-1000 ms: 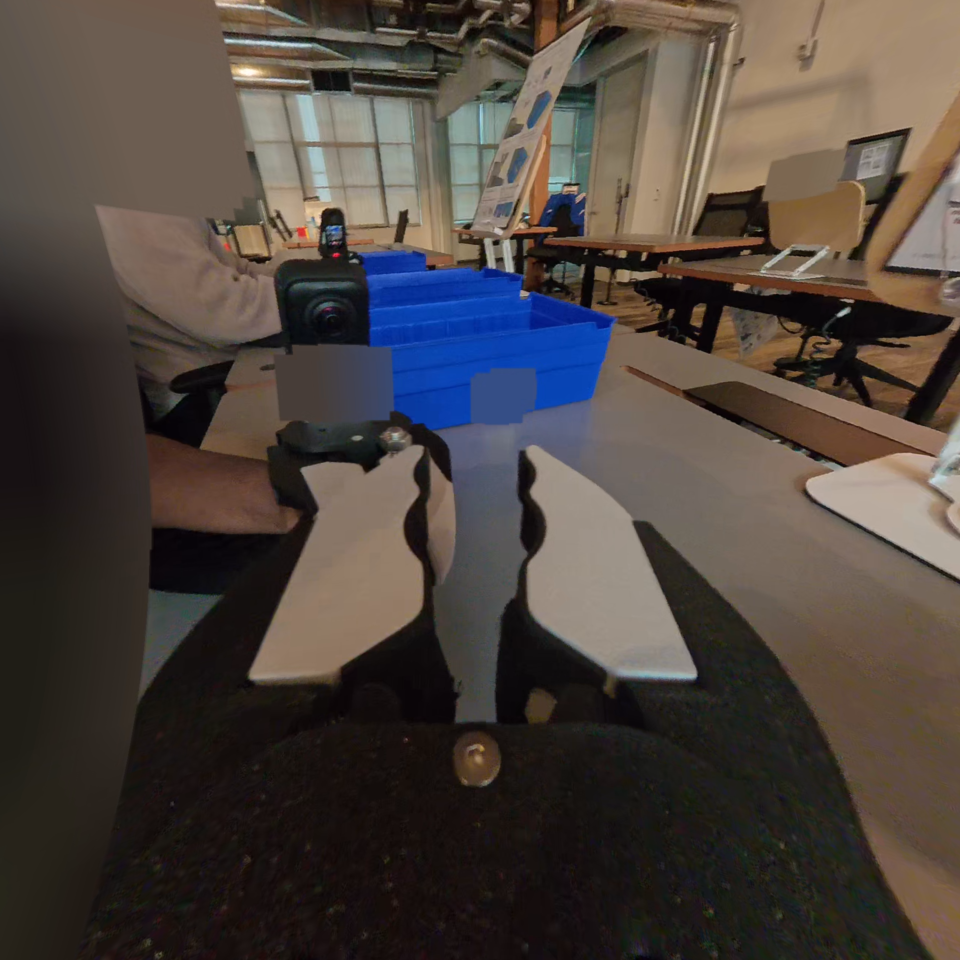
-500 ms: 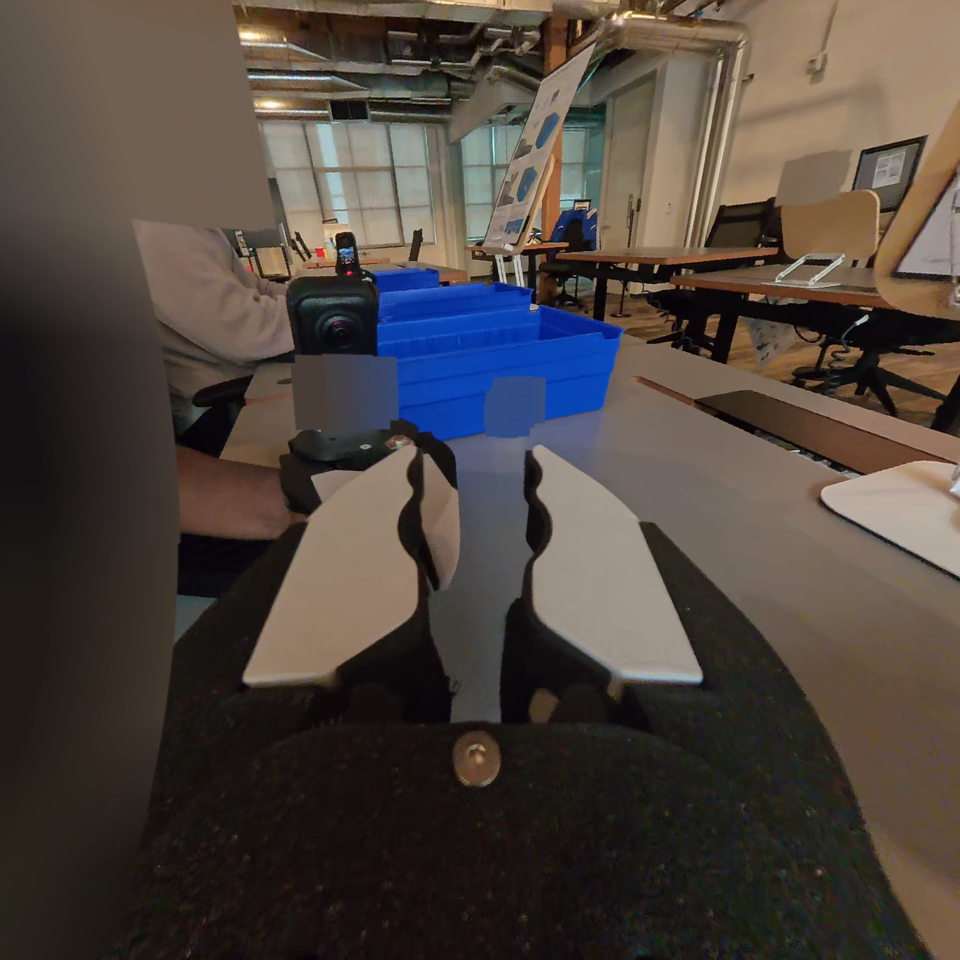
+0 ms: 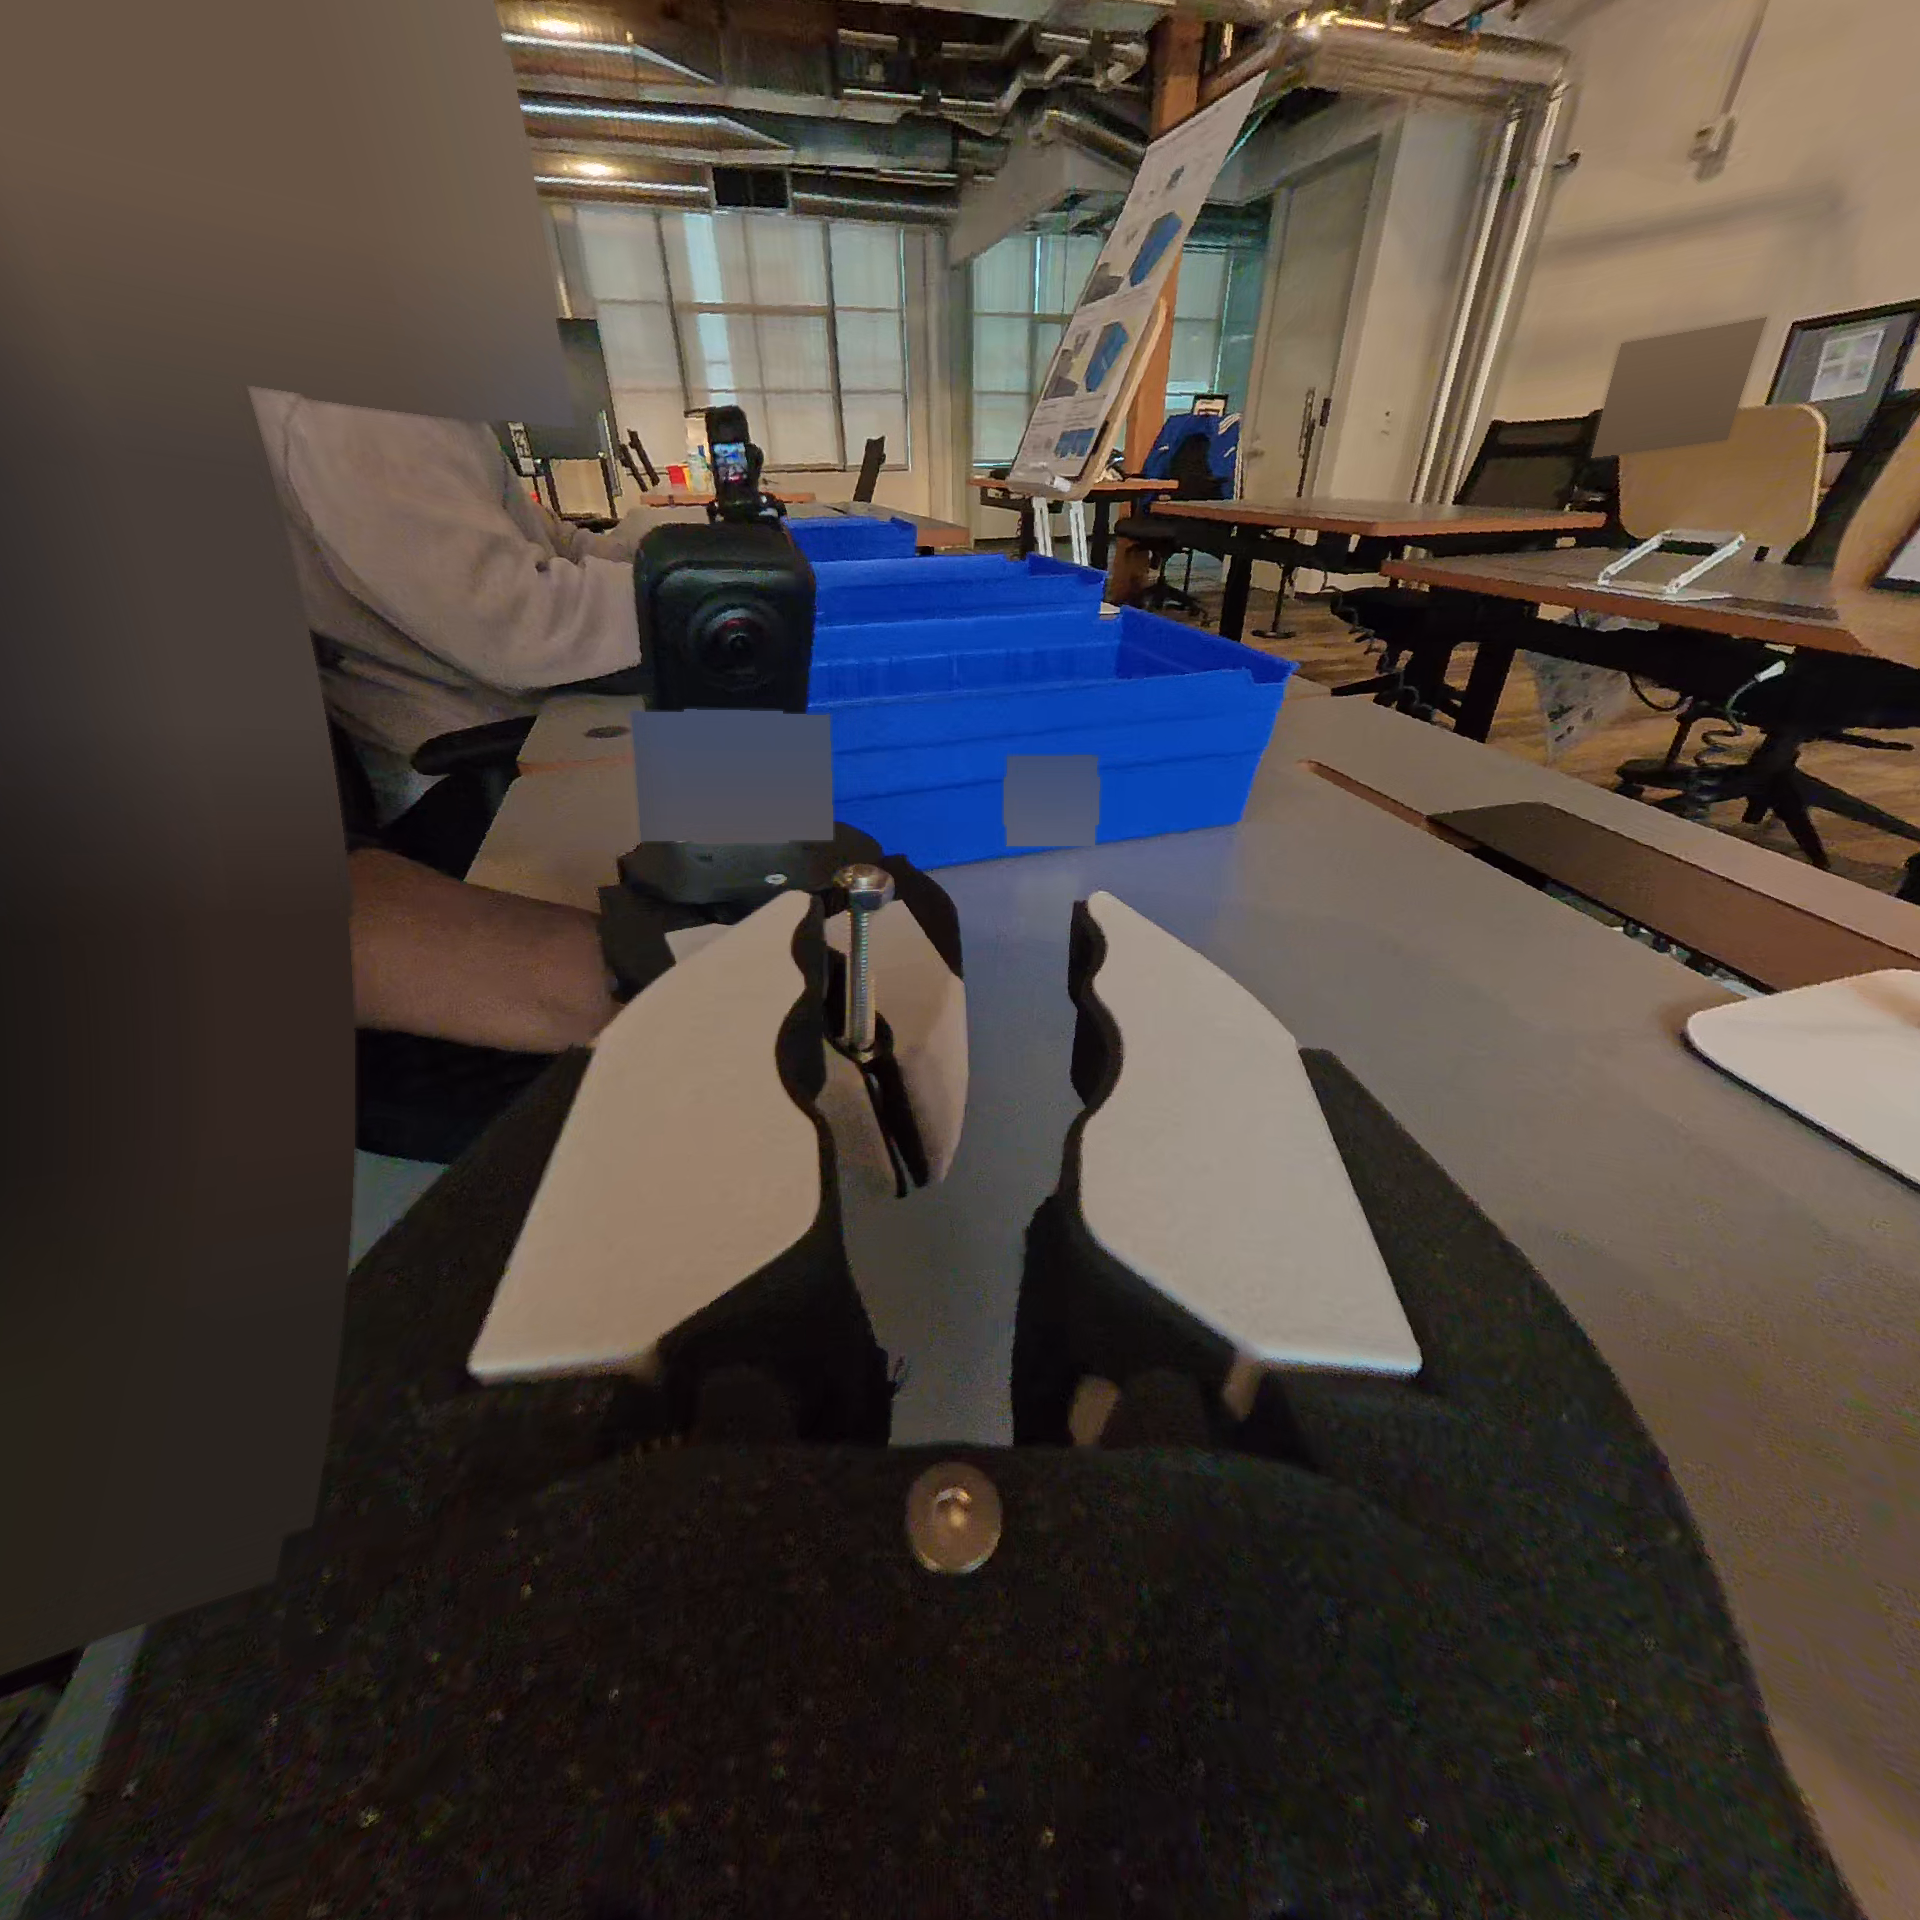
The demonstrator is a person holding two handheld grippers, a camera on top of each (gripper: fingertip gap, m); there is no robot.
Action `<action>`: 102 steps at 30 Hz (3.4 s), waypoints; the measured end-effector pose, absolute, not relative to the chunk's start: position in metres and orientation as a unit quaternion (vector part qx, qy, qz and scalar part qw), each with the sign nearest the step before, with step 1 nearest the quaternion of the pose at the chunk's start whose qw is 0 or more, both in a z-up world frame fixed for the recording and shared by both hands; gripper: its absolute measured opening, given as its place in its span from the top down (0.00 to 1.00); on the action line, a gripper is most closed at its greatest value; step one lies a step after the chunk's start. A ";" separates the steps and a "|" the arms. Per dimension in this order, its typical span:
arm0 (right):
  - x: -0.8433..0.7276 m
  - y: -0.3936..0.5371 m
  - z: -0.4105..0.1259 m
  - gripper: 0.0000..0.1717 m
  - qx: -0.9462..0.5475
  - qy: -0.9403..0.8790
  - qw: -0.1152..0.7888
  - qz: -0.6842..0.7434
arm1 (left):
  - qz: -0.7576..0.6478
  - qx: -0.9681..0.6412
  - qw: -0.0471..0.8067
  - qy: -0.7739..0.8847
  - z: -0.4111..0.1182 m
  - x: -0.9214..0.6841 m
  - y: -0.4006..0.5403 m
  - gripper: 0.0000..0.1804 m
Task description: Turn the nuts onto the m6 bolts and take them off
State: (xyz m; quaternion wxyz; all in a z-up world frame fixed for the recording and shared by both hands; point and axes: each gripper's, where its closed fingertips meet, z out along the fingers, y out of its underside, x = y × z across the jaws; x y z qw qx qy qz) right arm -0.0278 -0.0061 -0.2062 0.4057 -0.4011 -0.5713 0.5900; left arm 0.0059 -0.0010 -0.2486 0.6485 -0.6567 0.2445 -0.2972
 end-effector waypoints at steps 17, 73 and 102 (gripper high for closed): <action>-0.027 0.004 -0.204 0.82 -0.413 -0.556 0.418 0.588 | -0.295 -0.656 0.649 0.248 -0.249 0.007 -0.001 0.98; -0.027 -0.002 -0.203 0.69 -0.407 -0.561 0.415 0.590 | -0.292 -0.656 0.648 0.252 -0.249 0.007 0.000 0.98; -0.026 -0.004 -0.201 0.72 -0.400 -0.561 0.415 0.594 | -0.291 -0.657 0.648 0.254 -0.250 0.008 0.000 0.98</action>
